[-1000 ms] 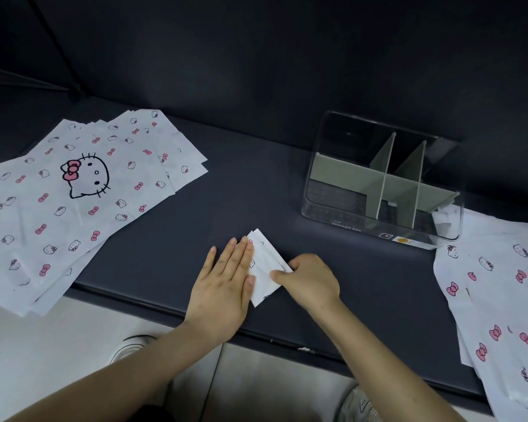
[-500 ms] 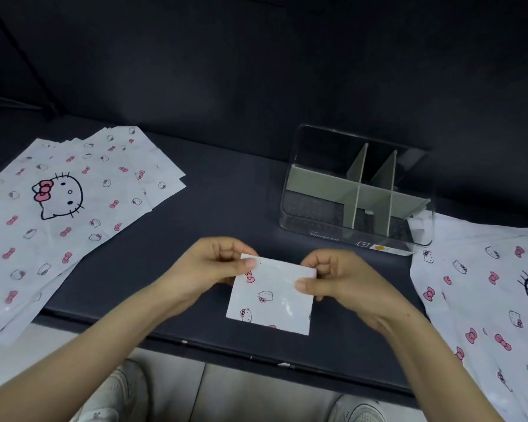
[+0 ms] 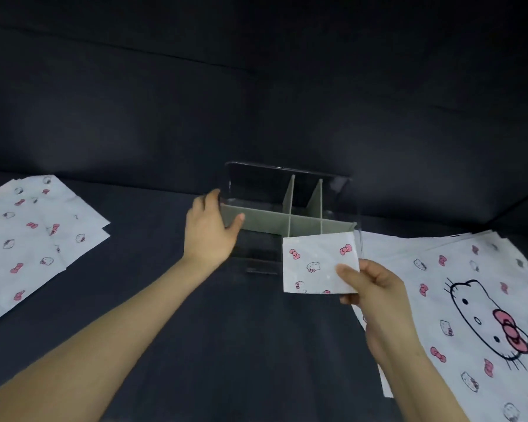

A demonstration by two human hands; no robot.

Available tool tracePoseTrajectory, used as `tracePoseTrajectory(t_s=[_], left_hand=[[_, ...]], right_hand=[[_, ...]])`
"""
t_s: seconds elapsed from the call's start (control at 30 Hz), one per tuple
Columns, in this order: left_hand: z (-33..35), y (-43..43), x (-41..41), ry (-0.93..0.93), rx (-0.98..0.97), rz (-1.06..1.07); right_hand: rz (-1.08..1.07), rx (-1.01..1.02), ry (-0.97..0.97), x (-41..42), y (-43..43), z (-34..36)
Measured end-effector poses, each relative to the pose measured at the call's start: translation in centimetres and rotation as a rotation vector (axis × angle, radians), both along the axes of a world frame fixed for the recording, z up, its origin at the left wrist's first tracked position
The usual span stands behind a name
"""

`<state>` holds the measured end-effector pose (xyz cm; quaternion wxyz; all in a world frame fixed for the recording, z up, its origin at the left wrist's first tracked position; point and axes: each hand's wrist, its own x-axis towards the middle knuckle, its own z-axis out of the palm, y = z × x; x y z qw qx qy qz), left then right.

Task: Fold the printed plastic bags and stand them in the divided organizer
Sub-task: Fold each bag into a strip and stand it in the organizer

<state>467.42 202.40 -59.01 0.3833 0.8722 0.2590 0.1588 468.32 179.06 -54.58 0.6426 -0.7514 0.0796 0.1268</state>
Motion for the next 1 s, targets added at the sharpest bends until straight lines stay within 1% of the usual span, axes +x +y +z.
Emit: tracePoseTrajectory(t_s=[0.07,0.17,0.3,0.43,0.53,0.67,0.8,0.9,1.0], left_hand=[[-0.9,0.4,1.3,0.050,-0.043,-0.044],[-2.4,1.0,1.2,0.005,-0.036,-0.057],[-2.7,1.7,0.0,-0.017,-0.020,-0.054],[-2.0,1.3,-2.1,-0.057,0.011,-0.072],[-1.9,0.9,-4.8,-0.081,0.010,-0.048],[-2.0,0.9,-7.2,-0.086,-0.034,-0.024],[-1.9,0.9,-8.3,-0.094,-0.077,0.000],[-2.1,0.7,-8.5,-0.100,-0.076,0.009],[-2.6,0.5,-8.7,-0.103,-0.079,0.020]], right_hand=[[-0.066,-0.030,-0.053,0.8,-1.0,0.1],[-0.132,-0.075,-0.141,1.7,-2.0,0.0],[-0.185,-0.148,-0.271,2.7,-2.7,-0.1],[-0.193,-0.284,-0.438,3.5,-2.4,-0.2],[-0.199,-0.403,-0.563,4.2,-1.3,0.0],[-0.105,-0.541,-0.668,5.6,0.7,0.2],[0.045,-0.778,-0.805,6.5,2.7,-0.9],[0.107,-0.983,-0.796,6.5,4.3,-2.2],[0.135,-1.050,-0.821,6.5,5.8,-3.7]])
